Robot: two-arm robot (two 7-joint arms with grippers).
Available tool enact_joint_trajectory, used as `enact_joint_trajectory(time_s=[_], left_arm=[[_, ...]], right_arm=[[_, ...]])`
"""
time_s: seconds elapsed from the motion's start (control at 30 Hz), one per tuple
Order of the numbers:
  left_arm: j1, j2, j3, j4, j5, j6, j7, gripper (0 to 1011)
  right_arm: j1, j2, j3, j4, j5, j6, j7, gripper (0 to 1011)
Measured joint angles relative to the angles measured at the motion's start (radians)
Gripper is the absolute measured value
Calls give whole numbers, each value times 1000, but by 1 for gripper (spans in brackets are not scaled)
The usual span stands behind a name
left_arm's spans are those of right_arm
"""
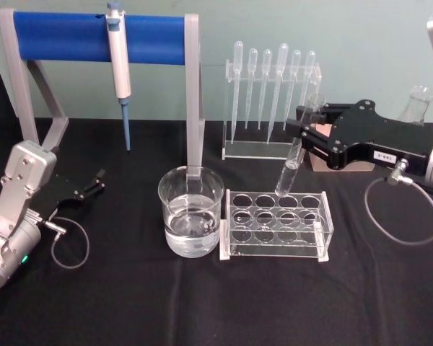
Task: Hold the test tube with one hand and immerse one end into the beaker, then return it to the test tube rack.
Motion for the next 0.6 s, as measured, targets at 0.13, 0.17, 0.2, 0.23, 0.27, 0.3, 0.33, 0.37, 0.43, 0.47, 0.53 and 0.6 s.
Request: enact_joint_trajectory(time_s=[0.13, 0.17, 0.2, 0.23, 0.27, 0.3, 0.33, 0.37, 0.43, 0.47, 0.53, 0.6], left_arm=[[0, 0, 0, 0, 0, 0, 0, 1000], [0, 0, 0, 0, 0, 0, 0, 1000], [0, 0, 0, 0, 0, 0, 0, 1000], [0, 0, 0, 0, 0, 0, 0, 1000], [0, 0, 0, 0, 0, 0, 0, 1000], [0, 0, 0, 0, 0, 0, 0, 1000], [0, 0, 0, 0, 0, 0, 0, 1000], [0, 0, 0, 0, 0, 0, 0, 1000], [0, 0, 0, 0, 0, 0, 0, 1000], [0, 0, 0, 0, 0, 0, 0, 1000], [0, 0, 0, 0, 0, 0, 0, 1000], [0, 0, 0, 0, 0, 0, 0, 1000]], right_arm=[[16, -1, -10, -4, 10, 2, -9, 241], [26, -3, -16, -6, 14, 6, -12, 241], [31, -5, -20, -7, 17, 10, -13, 241], [36, -7, -23, -8, 20, 14, -14, 241], [43, -9, -28, -9, 23, 18, -15, 241], [55, -15, -37, -10, 27, 27, -18, 241], [63, -19, -43, -11, 28, 32, -19, 241], [71, -22, -49, -11, 28, 36, -20, 239], [94, -35, -69, -11, 29, 48, -25, 241], [104, -41, -77, -10, 29, 53, -27, 241], [132, -62, -100, -2, 32, 68, -31, 241], [159, -83, -121, 10, 36, 83, -37, 241]])
